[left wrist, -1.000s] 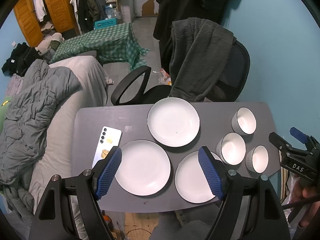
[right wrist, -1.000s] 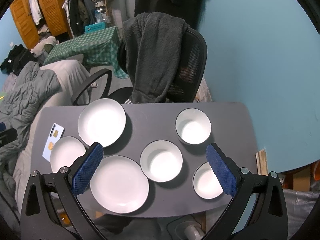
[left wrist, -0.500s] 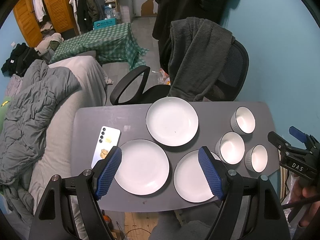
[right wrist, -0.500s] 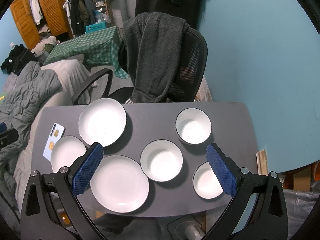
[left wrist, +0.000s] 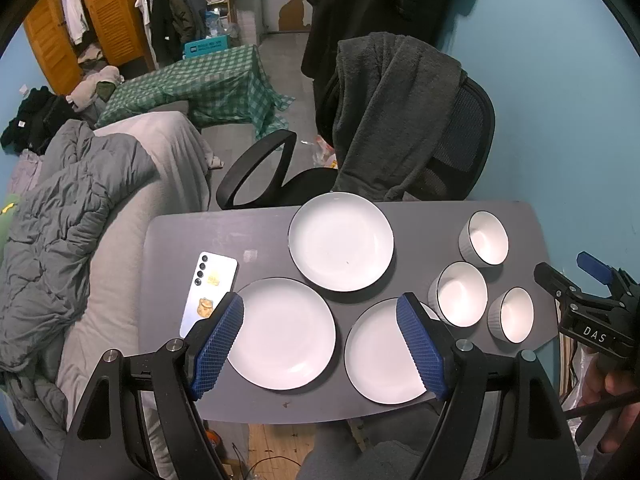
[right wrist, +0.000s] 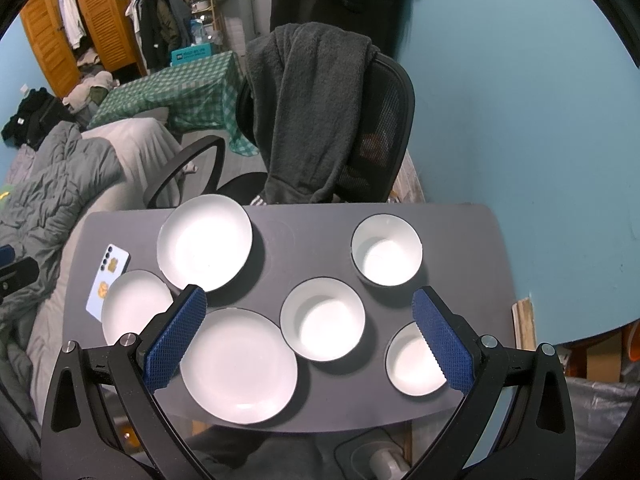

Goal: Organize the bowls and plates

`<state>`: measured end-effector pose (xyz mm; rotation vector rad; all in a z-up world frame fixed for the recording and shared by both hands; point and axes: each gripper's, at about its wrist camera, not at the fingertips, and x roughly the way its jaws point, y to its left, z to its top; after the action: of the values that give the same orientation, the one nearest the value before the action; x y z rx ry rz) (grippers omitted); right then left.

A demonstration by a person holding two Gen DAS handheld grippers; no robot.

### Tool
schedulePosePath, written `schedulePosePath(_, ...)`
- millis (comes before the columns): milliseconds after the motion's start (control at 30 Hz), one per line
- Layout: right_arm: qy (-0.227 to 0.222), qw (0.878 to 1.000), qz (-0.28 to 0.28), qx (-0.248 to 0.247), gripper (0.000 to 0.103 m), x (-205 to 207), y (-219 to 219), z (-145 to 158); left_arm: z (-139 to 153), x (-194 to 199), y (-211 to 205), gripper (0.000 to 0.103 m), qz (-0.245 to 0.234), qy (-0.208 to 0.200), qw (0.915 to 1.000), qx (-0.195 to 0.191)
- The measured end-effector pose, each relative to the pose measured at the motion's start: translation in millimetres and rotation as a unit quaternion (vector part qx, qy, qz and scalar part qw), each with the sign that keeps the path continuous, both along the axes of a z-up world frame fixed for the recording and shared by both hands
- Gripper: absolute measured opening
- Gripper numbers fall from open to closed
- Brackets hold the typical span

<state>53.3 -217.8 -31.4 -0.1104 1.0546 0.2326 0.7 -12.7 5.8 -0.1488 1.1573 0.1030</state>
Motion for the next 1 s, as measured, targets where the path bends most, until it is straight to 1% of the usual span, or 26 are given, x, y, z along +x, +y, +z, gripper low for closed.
schedulePosePath(333,0.003,1.000,-0.003,0.001,0.101,-4,-1,-1,-3,3,2,0.080,-0.006,0.001,1.0000,-0.003)
schedulePosePath(533,0.010,1.000,-0.004,0.004,0.101,-6,-3,-8,-12,7,5,0.080,-0.022,0.003,0.9998,-0.001)
schedulePosePath(667,0.022,1.000,-0.004,0.009,0.101,-5,-5,-18,-29,12,3,0.080,-0.049,0.006,0.9988,-0.001)
schedulePosePath(833,0.046,0.999,-0.007,0.021,0.101,-8,-9,-41,-55,16,-4,0.080,-0.097,0.010,0.9953,0.000)
schedulePosePath(900,0.060,0.998,-0.014,0.032,0.101,-10,-12,-54,-70,19,-9,0.080,-0.116,0.021,0.9931,0.004)
schedulePosePath(933,0.065,0.997,-0.017,0.035,0.101,-11,-13,-58,-78,20,-10,0.080,-0.129,0.024,0.9914,-0.003)
schedulePosePath(1000,0.077,0.996,-0.025,0.039,0.101,-14,-14,-69,-92,22,-14,0.080,-0.140,0.036,0.9894,-0.001)
